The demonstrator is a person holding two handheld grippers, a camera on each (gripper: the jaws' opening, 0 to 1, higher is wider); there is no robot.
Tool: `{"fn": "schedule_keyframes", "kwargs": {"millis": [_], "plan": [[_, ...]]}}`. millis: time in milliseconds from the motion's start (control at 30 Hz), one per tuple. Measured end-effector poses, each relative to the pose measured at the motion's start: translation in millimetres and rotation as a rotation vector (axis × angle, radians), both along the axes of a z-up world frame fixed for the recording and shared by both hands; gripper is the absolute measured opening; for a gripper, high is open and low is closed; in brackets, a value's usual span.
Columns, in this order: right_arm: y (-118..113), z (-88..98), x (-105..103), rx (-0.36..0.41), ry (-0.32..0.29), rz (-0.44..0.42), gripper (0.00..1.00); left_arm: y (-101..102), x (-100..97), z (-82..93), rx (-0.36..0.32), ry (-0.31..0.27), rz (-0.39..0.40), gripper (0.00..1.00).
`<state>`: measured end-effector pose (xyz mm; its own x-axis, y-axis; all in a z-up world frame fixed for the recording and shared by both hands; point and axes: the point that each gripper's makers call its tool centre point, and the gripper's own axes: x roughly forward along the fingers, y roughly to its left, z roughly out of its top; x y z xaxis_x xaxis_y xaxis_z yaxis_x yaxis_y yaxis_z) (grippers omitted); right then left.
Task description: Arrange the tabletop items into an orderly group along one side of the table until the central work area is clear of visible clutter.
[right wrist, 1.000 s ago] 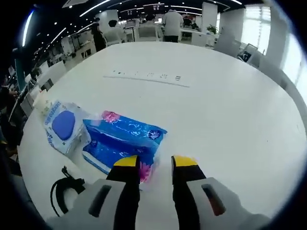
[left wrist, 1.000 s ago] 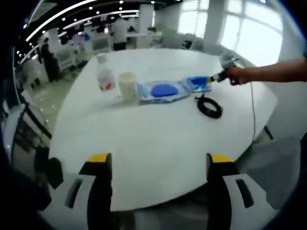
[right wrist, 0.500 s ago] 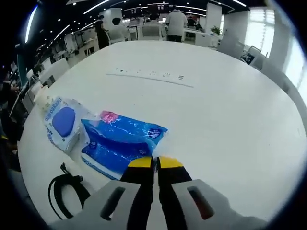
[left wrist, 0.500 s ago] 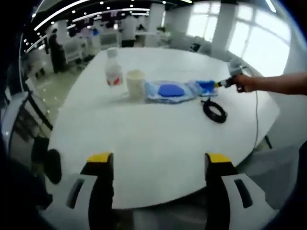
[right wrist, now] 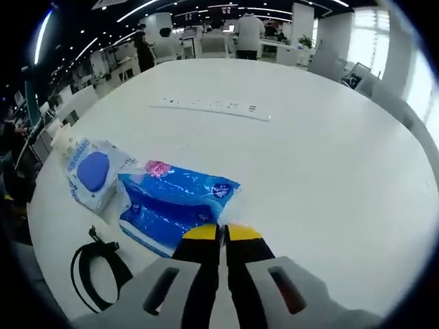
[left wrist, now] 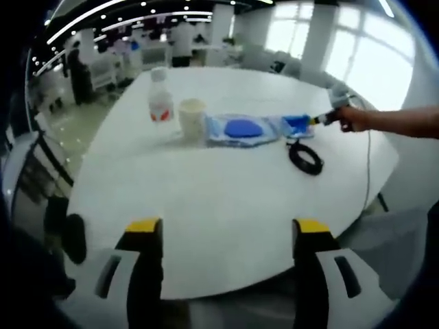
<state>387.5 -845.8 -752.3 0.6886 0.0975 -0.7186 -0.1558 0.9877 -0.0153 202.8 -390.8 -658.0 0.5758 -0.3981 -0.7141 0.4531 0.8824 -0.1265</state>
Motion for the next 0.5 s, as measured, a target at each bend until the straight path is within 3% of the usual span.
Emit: {"fn": "schedule_keyframes", "kwargs": {"millis": [367, 400, 500], "plan": [[-2.6, -4.6, -4.3, -0.012, 0.052, -0.005, 0.02, 0.2, 0.2, 0.1, 0.002, -0.001, 0.001, 0.74], [13.1, 16.1, -22.5, -0.048, 0.009, -0.002, 0.02, 0.0, 0.2, 0.1, 0.003, -0.002, 0.0, 0.74], [17.9, 17.0, -27.5, -0.035, 0.03, 0.005, 0.02, 0.1, 0.1, -0.6, 0.006, 0.0, -0.003, 0.74]]}}
